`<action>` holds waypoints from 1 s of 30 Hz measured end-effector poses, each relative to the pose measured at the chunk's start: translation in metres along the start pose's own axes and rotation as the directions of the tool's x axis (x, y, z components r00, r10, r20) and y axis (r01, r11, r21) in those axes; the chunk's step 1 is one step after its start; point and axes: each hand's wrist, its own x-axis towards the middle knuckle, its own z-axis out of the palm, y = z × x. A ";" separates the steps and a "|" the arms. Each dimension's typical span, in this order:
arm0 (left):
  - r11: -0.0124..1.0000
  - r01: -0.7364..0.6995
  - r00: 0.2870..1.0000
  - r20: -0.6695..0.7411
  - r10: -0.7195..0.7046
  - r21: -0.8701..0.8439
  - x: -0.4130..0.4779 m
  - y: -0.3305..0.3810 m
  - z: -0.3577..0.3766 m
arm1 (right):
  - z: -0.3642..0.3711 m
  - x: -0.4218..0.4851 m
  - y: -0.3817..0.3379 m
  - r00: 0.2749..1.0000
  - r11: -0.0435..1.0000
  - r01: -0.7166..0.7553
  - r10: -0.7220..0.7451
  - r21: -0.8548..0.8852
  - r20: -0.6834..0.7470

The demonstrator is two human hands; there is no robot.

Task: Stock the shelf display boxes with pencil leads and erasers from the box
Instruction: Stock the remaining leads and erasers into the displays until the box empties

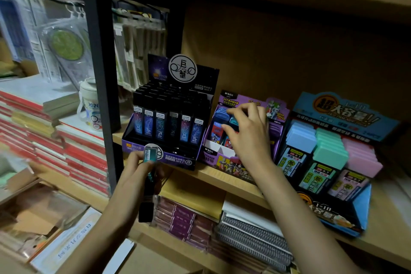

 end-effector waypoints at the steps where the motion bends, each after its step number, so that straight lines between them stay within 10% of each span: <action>1: 1.000 0.003 1.000 -0.001 -0.003 -0.004 0.000 0.000 0.001 | 0.000 -0.002 -0.001 0.999 0.999 0.031 -0.032 -0.033 -0.022; 11: 0.999 0.016 0.999 0.039 -0.014 -0.046 0.000 -0.003 0.006 | -0.004 -0.003 -0.007 0.998 0.991 0.035 -0.029 0.130 -0.047; 17: 1.000 -0.016 0.993 0.118 0.017 -0.009 -0.002 0.003 0.016 | -0.015 0.017 -0.004 0.959 0.918 -0.246 0.183 0.312 0.219; 30: 0.993 -0.115 0.987 0.113 0.113 0.010 0.028 0.038 0.074 | -0.037 0.054 -0.012 0.796 0.905 -0.341 0.134 0.254 0.590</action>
